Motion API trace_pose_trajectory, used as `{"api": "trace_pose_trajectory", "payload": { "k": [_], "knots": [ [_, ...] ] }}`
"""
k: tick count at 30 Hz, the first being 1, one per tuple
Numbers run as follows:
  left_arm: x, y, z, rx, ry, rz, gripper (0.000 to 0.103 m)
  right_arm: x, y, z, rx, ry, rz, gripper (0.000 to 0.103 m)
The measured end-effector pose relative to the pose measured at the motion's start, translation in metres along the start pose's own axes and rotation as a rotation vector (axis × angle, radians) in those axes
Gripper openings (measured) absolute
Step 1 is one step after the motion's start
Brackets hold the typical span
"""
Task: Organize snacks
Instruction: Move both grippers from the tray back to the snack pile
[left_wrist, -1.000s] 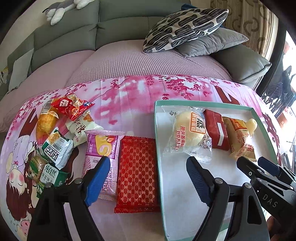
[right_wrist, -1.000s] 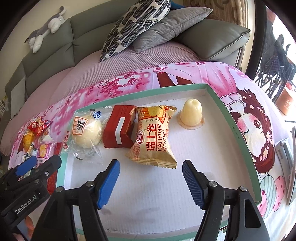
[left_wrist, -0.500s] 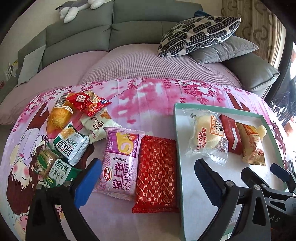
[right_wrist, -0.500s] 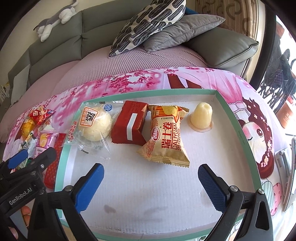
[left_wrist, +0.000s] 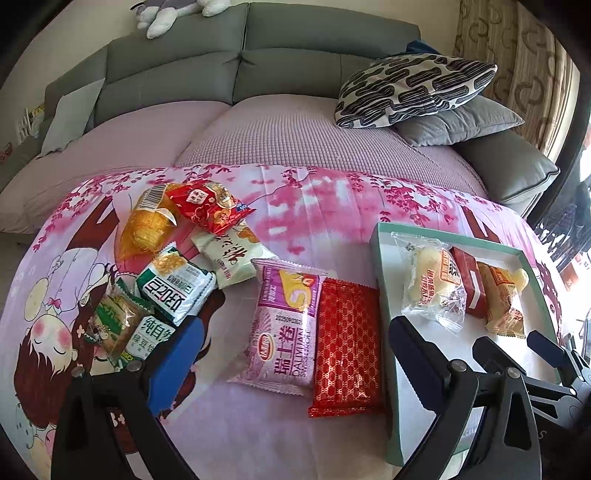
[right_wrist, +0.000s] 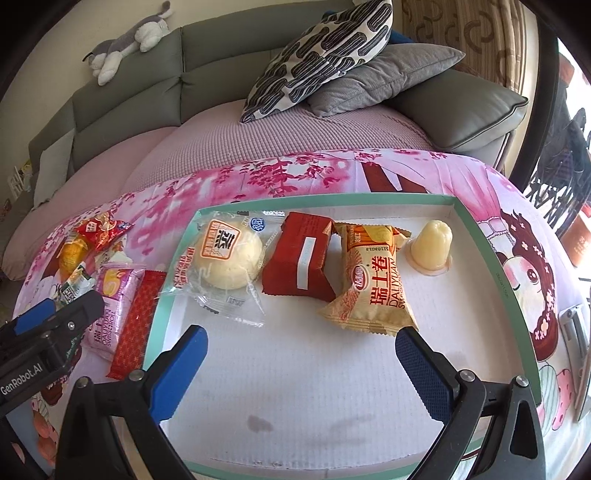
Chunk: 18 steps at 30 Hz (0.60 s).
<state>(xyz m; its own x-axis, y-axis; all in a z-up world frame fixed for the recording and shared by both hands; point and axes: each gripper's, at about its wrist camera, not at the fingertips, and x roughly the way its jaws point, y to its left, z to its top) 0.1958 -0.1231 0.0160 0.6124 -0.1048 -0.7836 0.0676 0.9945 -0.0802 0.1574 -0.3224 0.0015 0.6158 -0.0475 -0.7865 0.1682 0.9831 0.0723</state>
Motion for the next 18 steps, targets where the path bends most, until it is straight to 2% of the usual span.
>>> {"api": "trace_pose_trajectory", "payload": {
  "k": [5, 10, 15, 18],
  "knots": [
    [-0.011, 0.03, 0.001, -0.021, 0.002, 0.073, 0.1, -0.005, 0.023, 0.002, -0.019, -0.016, 0.04, 0.103],
    [-0.02, 0.081, -0.002, -0.124, 0.023, 0.17, 0.1, -0.007, 0.059, 0.0, -0.076, -0.021, 0.099, 0.103],
    [-0.026, 0.128, -0.01, -0.24, 0.035, 0.206, 0.1, -0.005, 0.097, -0.006, -0.145, -0.018, 0.136, 0.103],
    [-0.026, 0.146, -0.015, -0.29, 0.041, 0.197, 0.1, -0.003, 0.117, -0.008, -0.175, -0.02, 0.164, 0.103]
  ]
}}
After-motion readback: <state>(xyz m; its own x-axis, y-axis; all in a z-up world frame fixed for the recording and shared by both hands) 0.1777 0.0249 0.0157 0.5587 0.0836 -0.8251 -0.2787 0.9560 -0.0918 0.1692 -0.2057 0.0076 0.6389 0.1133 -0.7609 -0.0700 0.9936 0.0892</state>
